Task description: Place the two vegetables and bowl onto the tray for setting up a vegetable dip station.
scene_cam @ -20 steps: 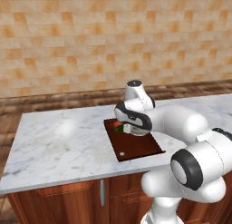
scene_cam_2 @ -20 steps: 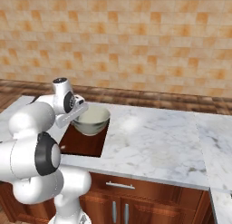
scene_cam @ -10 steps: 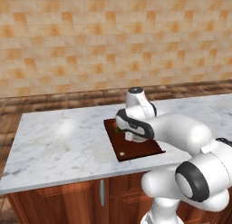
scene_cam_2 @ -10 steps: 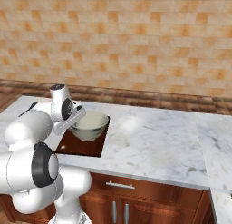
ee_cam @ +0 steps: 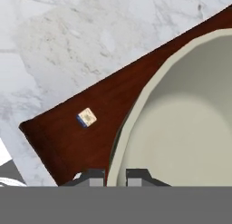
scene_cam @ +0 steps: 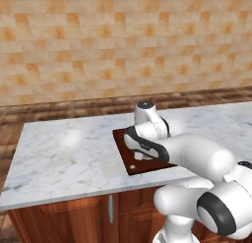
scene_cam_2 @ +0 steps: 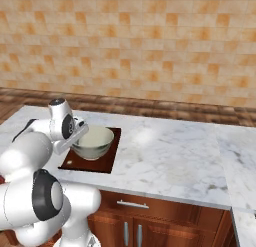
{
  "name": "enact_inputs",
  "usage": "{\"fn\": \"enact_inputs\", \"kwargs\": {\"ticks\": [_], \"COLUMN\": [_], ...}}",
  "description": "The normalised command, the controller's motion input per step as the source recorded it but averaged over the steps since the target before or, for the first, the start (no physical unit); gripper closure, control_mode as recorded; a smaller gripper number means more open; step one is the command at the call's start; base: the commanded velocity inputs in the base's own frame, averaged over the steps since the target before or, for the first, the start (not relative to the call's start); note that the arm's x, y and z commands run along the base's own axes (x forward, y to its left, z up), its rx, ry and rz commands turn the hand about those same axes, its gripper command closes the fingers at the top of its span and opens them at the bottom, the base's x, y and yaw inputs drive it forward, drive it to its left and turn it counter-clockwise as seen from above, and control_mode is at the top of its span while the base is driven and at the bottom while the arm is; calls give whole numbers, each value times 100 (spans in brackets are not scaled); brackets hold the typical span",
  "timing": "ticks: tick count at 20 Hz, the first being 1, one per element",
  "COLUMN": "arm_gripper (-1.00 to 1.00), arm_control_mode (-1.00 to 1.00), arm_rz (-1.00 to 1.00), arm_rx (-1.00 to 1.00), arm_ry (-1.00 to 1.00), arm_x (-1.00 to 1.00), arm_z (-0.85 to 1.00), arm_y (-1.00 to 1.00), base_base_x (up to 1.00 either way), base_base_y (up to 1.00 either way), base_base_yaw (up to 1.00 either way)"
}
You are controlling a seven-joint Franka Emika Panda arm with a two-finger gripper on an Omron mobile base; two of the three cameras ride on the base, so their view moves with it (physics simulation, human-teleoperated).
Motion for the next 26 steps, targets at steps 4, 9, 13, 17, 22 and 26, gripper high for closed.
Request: {"fn": "enact_inputs", "kwargs": {"ticks": [4,9,13,17,22,26], "arm_gripper": [100,100,100,100,-100,-100], "arm_control_mode": [-100,-100,-100,-100,-100,-100], "arm_rz": [2,2,2,2,0,0], "arm_rx": [0,0,0,0,0,0], "arm_ry": [0,0,0,1,0,0], "arm_x": [-5,0,-5,0,0,0], "arm_z": [-10,-14,-9,-4,0,0], "arm_y": [5,0,0,0,0,0], "base_base_x": [0,0,0,0,0,0], "base_base_y": [0,0,0,0,0,0], "base_base_yaw": [0,0,0,0,0,0]}}
